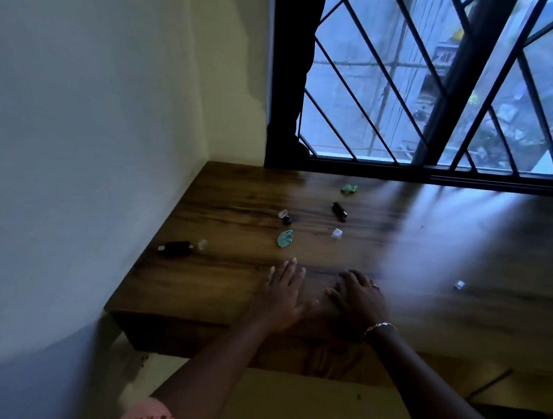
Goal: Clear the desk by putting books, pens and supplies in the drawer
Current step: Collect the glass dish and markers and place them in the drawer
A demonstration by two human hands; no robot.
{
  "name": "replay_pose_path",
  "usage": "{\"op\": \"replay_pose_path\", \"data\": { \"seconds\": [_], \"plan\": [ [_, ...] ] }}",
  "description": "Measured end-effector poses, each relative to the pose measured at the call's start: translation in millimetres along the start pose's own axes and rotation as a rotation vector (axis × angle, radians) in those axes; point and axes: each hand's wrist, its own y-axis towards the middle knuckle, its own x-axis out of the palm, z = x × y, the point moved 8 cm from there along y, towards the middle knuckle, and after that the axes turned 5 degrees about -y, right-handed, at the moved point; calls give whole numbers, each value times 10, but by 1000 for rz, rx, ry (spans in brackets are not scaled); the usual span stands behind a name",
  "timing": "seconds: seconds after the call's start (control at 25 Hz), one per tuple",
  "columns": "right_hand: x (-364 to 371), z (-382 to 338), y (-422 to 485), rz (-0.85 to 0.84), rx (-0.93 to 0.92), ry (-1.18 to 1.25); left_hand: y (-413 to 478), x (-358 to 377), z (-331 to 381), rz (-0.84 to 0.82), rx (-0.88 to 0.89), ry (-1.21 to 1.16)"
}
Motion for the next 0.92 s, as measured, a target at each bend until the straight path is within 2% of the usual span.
{"op": "replay_pose_path", "data": {
  "seconds": [0.4, 0.6, 0.76, 0.92],
  "plan": [
    [-236, 404, 1266, 39, 59, 144, 867, -457, -251, 199, -77, -7],
    [-230, 587, 1865, 12, 80, 185, 1072, -572, -320, 311, -95, -131],
    [-206, 637, 2281, -2, 90, 214, 1142, -688, -555, 454, -226, -269],
    [-81, 596, 2574, -19, 75, 226, 1188, -755, -786, 477, -338, -321]
  ]
}}
